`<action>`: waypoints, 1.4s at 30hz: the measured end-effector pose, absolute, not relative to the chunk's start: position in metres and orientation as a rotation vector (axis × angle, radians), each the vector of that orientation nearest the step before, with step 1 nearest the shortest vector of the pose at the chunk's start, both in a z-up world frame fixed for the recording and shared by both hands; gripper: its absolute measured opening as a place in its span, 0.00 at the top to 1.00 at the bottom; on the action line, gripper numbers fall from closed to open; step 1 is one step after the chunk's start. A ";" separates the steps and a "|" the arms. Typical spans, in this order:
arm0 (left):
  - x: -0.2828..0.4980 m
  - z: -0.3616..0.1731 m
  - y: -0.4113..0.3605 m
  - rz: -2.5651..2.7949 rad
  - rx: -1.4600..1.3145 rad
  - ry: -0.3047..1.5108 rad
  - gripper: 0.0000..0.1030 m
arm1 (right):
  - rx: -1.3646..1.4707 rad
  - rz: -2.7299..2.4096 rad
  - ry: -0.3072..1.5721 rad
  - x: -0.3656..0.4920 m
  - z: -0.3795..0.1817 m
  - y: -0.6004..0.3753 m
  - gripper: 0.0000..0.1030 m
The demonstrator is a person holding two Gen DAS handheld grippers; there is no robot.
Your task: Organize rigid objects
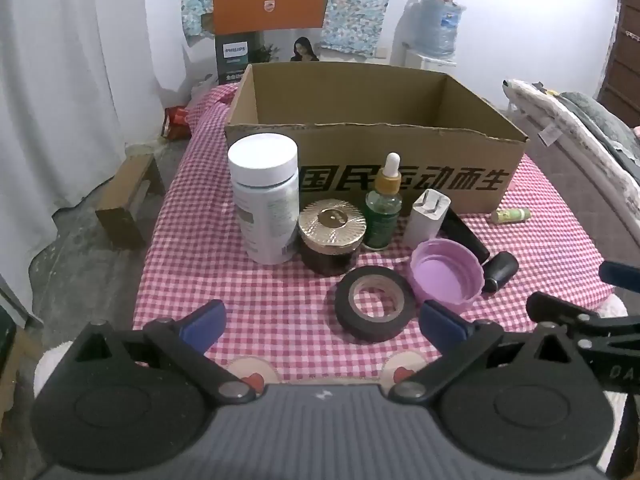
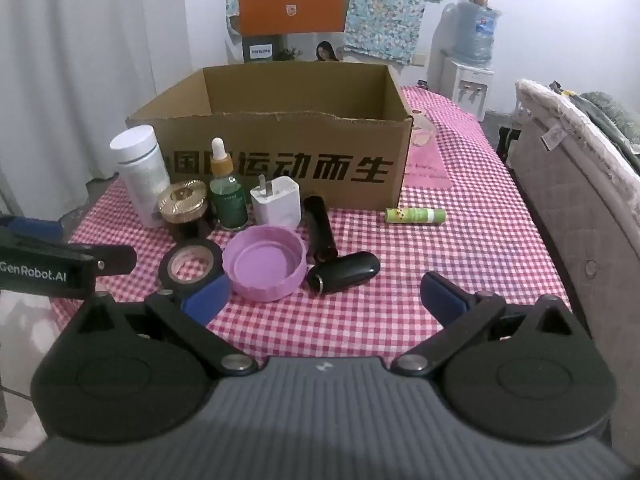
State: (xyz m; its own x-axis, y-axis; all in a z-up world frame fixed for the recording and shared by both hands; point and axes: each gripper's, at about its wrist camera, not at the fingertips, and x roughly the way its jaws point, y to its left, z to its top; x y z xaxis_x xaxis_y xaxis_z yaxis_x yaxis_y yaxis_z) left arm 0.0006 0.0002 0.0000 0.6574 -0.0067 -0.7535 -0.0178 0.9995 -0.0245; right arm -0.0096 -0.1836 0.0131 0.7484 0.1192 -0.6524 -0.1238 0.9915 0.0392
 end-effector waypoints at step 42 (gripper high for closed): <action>0.007 -0.005 0.004 0.050 0.006 0.872 0.00 | 0.020 0.215 0.752 0.005 0.013 -0.176 0.01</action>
